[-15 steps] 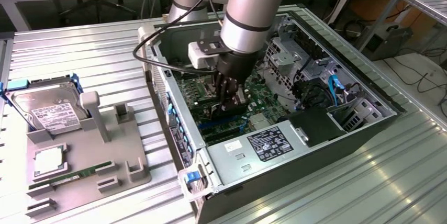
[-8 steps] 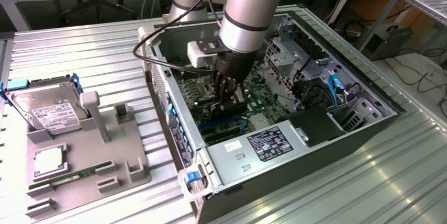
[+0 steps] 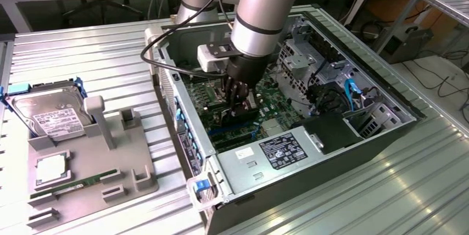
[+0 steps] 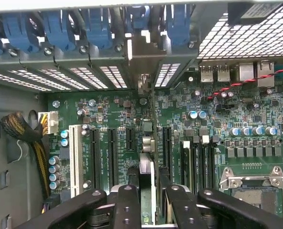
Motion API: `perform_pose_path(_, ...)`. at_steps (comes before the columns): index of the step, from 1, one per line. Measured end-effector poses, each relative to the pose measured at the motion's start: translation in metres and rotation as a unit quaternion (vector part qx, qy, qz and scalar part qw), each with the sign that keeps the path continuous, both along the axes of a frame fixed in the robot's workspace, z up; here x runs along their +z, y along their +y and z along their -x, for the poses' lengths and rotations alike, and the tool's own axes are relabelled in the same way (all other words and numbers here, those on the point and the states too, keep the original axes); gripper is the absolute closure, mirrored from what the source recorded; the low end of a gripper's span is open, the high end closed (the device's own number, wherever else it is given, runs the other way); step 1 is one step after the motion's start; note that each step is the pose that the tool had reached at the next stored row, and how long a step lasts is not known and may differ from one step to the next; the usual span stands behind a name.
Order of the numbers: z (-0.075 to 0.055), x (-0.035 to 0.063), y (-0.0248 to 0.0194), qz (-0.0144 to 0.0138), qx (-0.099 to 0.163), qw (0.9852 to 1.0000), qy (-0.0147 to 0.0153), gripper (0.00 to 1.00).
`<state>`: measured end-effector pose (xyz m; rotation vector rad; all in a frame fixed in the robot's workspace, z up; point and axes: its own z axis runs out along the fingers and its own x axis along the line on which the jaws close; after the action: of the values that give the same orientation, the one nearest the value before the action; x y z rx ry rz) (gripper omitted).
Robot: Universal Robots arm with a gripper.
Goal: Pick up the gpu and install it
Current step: 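Insert the gpu into the slot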
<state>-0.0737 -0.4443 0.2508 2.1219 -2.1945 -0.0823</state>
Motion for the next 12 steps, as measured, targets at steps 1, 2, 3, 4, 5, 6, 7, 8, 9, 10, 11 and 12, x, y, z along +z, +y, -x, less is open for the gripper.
perform_pose_path(1, 0.0, -0.0006, 0.0003, -0.0012, 0.0, 1.0, -0.0001, 0.74)
perform_pose_path(2, 0.0, -0.0012, 0.0004, -0.0016, 0.0, 1.0, -0.0004, 0.73)
perform_pose_path(3, 0.0, -0.0009, 0.0003, -0.001, 0.0, 1.0, -0.0004, 0.73)
perform_pose_path(4, 0.0, 0.0001, 0.0, -0.0001, 0.0, 1.0, 0.0, 0.67)
perform_pose_path(5, 0.0, 0.0011, 0.0, -0.0003, 0.0, 1.0, 0.0, 0.67)
perform_pose_path(6, 0.0, 0.005, 0.0, -0.0002, 0.0, 1.0, 0.0, 0.67)
perform_pose_path(7, 0.0, 0.0119, 0.0, -0.0002, 0.0, 1.0, 0.0, 0.67)
perform_pose_path(8, 0.0, 0.0201, 0.0, -0.0003, 0.0, 1.0, -0.0001, 0.67)
perform_pose_path(9, 0.0, 0.025, 0.0, -0.0001, 0.001, 1.0, 0.0, 0.67)
perform_pose_path(10, 0.0, 0.0285, 0.0, -0.0002, 0.001, 1.0, -0.0001, 0.67)
perform_pose_path(11, 0.0, 0.0315, 0.0, -0.0002, 0.002, 1.0, -0.0004, 0.67)
perform_pose_path(12, 0.0, 0.0346, 0.0001, -0.0002, 0.002, 1.0, -0.0009, 0.67)
